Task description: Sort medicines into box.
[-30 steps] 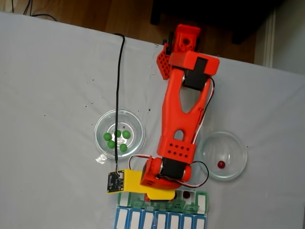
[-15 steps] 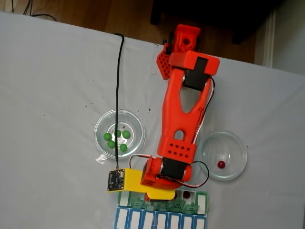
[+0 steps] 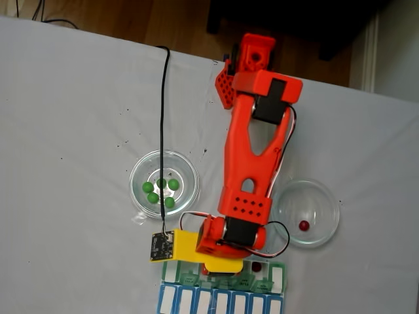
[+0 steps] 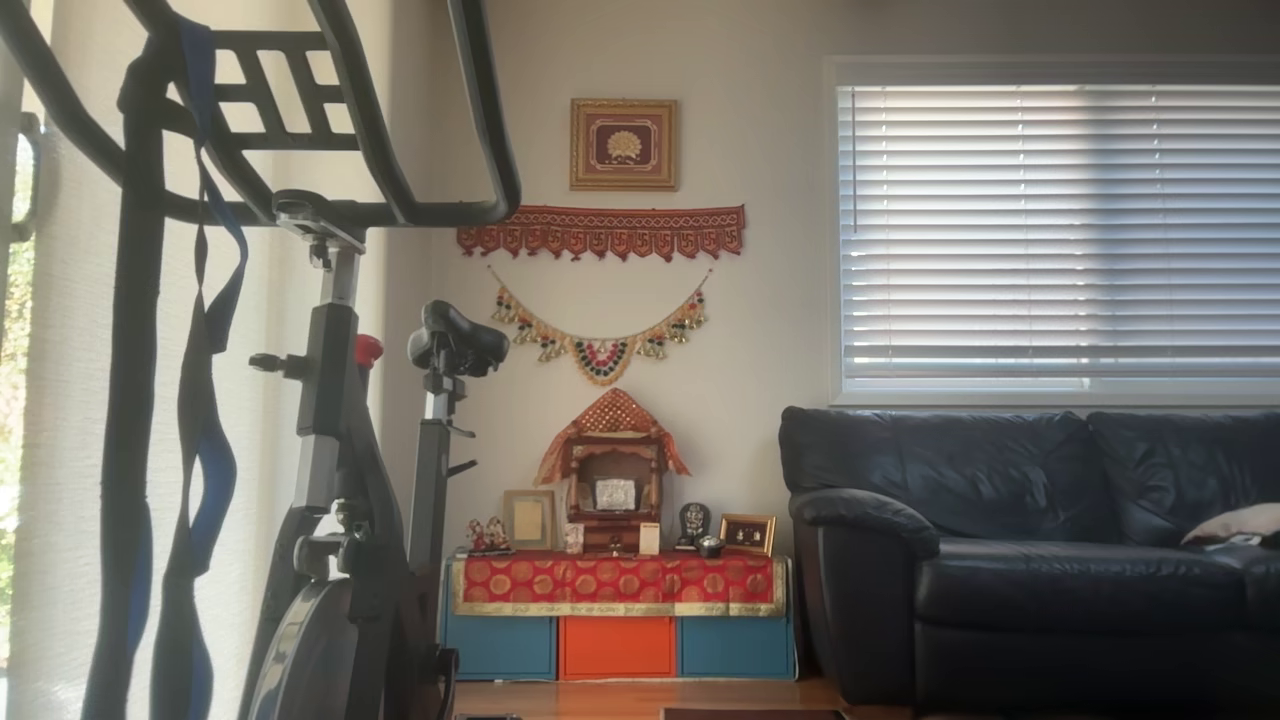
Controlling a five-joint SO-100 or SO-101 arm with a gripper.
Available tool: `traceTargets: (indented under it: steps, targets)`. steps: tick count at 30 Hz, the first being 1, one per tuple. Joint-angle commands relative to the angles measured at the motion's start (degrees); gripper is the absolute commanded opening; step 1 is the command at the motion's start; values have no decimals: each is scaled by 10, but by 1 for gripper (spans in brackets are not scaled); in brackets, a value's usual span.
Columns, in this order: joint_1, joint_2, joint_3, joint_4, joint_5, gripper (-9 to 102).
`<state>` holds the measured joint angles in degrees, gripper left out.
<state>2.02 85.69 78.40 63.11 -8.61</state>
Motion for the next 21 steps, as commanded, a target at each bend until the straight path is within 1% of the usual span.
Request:
traceTargets:
  steps: [1,7,11,21]
  targets:
    - [-5,82,-51,7,5,1]
    - [-1,96,-50,19,14,1]
    - [-1,83,-76,55,20,1]
    - [3,78,-73,35,15,1]
